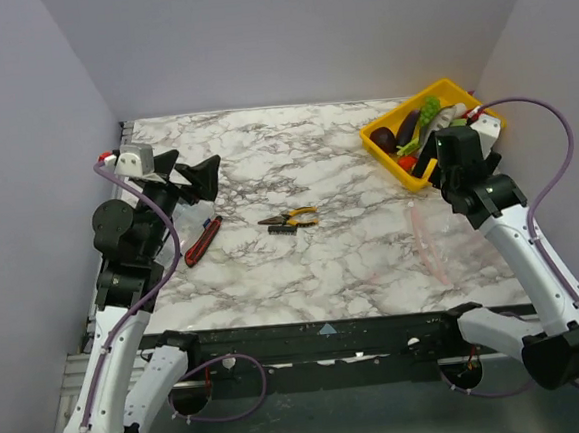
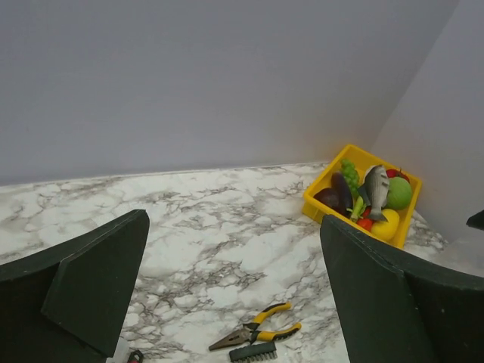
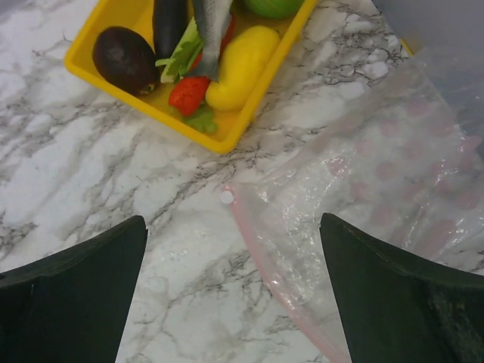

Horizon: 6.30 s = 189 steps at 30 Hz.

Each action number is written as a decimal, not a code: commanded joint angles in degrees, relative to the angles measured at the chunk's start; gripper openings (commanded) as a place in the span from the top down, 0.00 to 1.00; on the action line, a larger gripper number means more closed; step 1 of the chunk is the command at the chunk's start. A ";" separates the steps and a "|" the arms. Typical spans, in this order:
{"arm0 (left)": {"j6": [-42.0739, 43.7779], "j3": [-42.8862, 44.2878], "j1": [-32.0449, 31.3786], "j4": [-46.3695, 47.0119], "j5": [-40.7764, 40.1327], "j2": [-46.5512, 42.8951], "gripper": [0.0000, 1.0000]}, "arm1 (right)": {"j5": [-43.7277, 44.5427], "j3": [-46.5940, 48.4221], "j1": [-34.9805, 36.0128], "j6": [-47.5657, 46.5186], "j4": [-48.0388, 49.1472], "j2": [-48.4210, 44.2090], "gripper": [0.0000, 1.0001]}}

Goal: Place the food in the zip-top bag and seal the zipper
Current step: Pick up the zipper food storage bag at the center of the board, then open the zipper of the food storage bag at the center of the board.

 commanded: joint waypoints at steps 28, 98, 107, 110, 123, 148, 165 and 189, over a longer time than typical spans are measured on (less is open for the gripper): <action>-13.51 -3.60 -0.56 4.37 7.65 3.22 0.01 | 25.69 6.49 23.54 10.47 -31.88 39.70 0.00; 14.39 8.14 -18.80 -11.88 -17.08 10.13 0.11 | -50.86 -11.55 22.13 27.07 82.07 26.96 0.99; 15.03 9.46 -18.94 -12.75 -13.93 15.24 0.14 | -44.57 -12.88 22.26 29.50 74.58 27.86 0.99; 15.35 10.09 -19.72 -13.07 -12.99 16.77 0.14 | -41.50 -11.66 22.77 29.60 69.72 27.47 0.99; 20.68 10.87 -24.60 -13.73 -23.96 19.64 0.26 | -27.51 -0.44 30.12 28.77 52.97 29.97 0.99; 23.12 11.53 -26.65 -15.59 -29.69 23.88 0.33 | -21.62 2.29 33.14 29.73 49.73 28.98 0.99; 24.50 12.81 -26.70 -16.73 -32.85 26.83 0.57 | -22.40 1.41 33.31 29.16 49.95 28.35 0.99; -3.60 27.74 -26.27 -36.69 -28.45 42.25 1.00 | -6.38 11.16 29.86 4.86 20.24 21.70 0.24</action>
